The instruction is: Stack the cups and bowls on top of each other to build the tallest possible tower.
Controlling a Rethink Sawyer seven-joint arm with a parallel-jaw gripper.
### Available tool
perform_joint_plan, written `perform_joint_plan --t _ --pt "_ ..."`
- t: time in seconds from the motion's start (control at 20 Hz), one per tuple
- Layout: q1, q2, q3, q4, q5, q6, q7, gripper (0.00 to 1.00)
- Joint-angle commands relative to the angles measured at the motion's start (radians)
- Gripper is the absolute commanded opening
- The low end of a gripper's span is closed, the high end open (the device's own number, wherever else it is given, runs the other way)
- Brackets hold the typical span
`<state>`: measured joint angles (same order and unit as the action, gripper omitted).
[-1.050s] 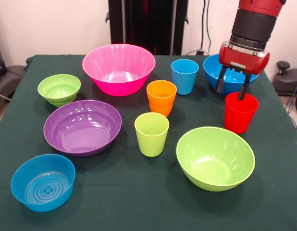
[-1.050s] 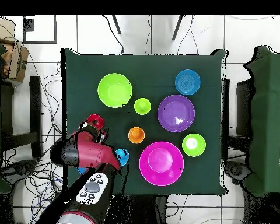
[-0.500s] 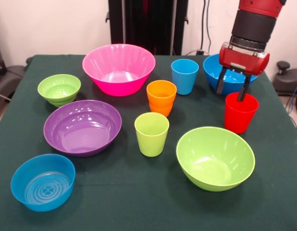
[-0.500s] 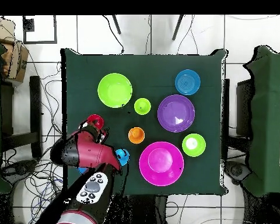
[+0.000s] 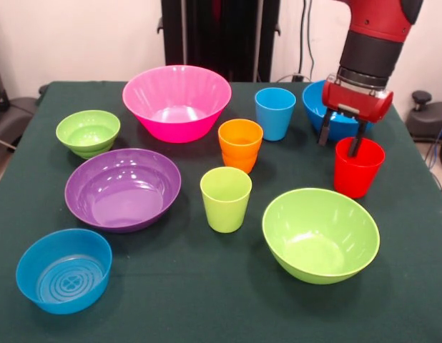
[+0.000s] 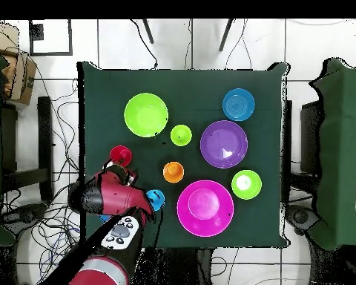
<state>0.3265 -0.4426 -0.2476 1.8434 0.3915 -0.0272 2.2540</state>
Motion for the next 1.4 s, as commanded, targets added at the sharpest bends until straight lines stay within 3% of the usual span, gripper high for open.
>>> perform_joint_plan --t 0.05,0.45,0.75,1.4 --pt "-0.008 0.053 0.147 0.057 -0.056 -0.015 0.128 1.00" --pt "-0.053 0.037 0.209 0.096 -0.053 0.056 0.118 1.00" --pt "-0.075 0.049 0.240 0.105 -0.053 0.037 0.119 1.00" --pt "-0.024 0.053 0.177 0.077 -0.072 0.029 0.084 1.00"
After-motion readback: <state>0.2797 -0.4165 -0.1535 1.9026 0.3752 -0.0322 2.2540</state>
